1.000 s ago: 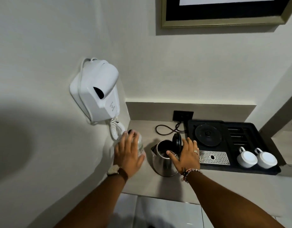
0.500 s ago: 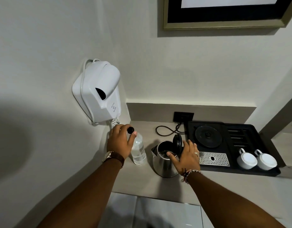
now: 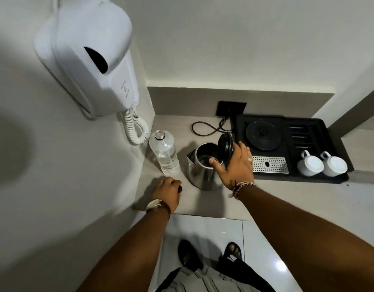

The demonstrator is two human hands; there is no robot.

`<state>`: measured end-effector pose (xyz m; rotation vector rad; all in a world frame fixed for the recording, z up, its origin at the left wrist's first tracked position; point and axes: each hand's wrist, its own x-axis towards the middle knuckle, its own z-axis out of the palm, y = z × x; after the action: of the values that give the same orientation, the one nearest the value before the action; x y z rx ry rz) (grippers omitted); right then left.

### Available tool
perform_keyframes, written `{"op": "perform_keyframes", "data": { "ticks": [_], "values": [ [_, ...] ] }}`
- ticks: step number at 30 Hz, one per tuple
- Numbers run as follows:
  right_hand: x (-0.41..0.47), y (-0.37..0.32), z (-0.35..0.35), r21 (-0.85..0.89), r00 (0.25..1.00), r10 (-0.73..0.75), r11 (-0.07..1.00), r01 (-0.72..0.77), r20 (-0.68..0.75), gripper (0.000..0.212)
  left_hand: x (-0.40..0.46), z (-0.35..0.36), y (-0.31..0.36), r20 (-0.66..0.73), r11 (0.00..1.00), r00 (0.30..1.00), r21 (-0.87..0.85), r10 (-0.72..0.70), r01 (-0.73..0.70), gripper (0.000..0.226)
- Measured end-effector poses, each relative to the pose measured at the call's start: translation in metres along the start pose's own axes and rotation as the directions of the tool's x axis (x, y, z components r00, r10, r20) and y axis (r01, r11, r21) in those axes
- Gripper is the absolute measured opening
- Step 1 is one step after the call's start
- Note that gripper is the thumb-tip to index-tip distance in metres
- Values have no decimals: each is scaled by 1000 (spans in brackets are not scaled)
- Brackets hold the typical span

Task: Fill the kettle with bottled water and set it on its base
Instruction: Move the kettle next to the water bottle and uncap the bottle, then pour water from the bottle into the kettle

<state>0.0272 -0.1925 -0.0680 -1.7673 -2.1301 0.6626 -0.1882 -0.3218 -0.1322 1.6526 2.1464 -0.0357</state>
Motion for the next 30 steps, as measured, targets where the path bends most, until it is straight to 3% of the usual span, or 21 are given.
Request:
{"op": "perform_keyframes", "data": {
  "ticks": [5,7,10,13,16,20,23,25,30],
  "values": [
    [4,2,2,11,1000,-13,1000,13,-12,103,12,20,2,-16,996,996,-15,-84,84,48],
    [4,2,3,15,1000,-11,1000,11,-22,102,6,27,1,-51,993,992,-41,-112,110,59],
    [3,1,2,16,1000,-7,1000,8,-26,102,-9,22,3,-208,920,931,-323,-299,223,106],
    [3,-1,2,27,1000,-5,1000,6,-26,101,-5,-1,7,-366,785,820,-600,-440,154,140],
    [4,-1,3,28,1000,4,1000,-3,-23,102,21,-32,7,-426,697,770,-717,-474,32,142],
    [5,2,4,17,1000,3,1000,-2,-21,102,52,-54,14,-374,563,736,-826,-564,12,125],
    [4,3,3,24,1000,7,1000,-6,-26,103,62,-60,17,-393,576,712,-817,-582,20,111],
    [4,2,3,30,1000,15,999,-15,-19,105,60,-66,17,-415,635,725,-771,-550,40,104],
    [2,-2,-3,23,1000,18,1000,-18,2,103,22,-92,8,-466,875,853,-484,-236,-22,93]
  ]
}}
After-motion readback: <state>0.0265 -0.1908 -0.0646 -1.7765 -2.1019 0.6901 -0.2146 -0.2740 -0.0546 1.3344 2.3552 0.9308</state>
